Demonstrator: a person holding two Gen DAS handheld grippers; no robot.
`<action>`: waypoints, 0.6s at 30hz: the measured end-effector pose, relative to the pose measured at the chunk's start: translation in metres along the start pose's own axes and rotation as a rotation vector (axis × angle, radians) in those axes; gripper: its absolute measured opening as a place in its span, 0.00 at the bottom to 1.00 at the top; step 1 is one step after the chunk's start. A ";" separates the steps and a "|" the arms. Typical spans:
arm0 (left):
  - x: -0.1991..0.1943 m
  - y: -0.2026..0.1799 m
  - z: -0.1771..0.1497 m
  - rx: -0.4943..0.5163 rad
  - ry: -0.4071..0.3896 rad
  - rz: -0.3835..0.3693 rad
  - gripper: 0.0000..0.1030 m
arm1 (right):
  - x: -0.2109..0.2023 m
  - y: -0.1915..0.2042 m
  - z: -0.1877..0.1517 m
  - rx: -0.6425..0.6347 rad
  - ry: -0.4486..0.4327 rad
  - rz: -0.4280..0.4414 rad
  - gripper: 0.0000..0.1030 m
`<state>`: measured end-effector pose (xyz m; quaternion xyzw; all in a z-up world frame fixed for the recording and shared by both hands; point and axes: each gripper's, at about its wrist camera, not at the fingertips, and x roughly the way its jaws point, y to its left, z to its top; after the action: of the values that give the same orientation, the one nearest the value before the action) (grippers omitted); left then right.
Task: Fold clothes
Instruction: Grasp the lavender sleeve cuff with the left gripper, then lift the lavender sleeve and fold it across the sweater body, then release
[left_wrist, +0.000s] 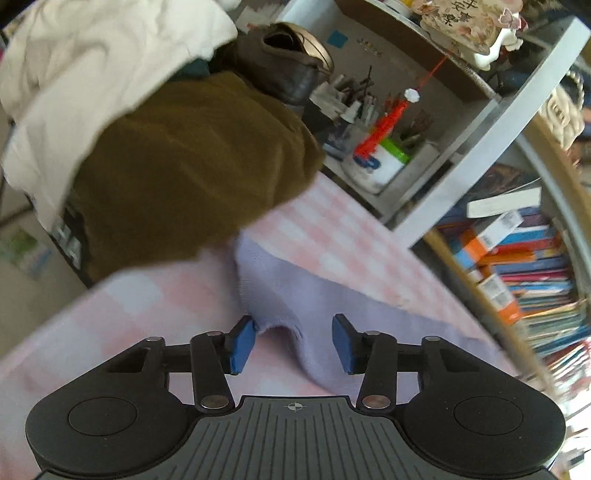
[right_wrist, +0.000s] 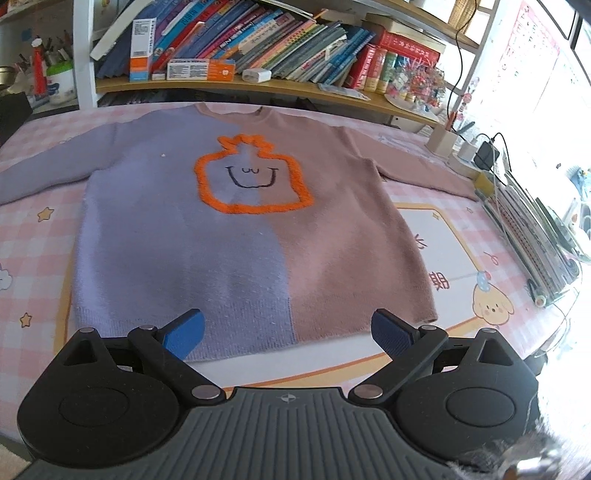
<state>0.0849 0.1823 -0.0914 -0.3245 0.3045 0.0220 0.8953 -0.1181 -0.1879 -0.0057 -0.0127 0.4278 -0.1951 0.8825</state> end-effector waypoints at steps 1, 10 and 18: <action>0.001 -0.002 -0.002 -0.007 -0.001 -0.005 0.40 | 0.000 -0.001 0.000 0.000 0.001 -0.001 0.94; 0.008 0.004 0.002 -0.133 -0.031 0.039 0.22 | 0.003 -0.002 0.000 0.002 0.000 0.000 0.94; 0.010 0.016 0.009 -0.172 -0.051 0.086 0.03 | 0.005 -0.008 0.000 0.015 0.005 -0.005 0.94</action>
<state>0.0939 0.1987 -0.1006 -0.3862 0.2924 0.0950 0.8697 -0.1176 -0.1972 -0.0081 -0.0067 0.4287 -0.2004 0.8809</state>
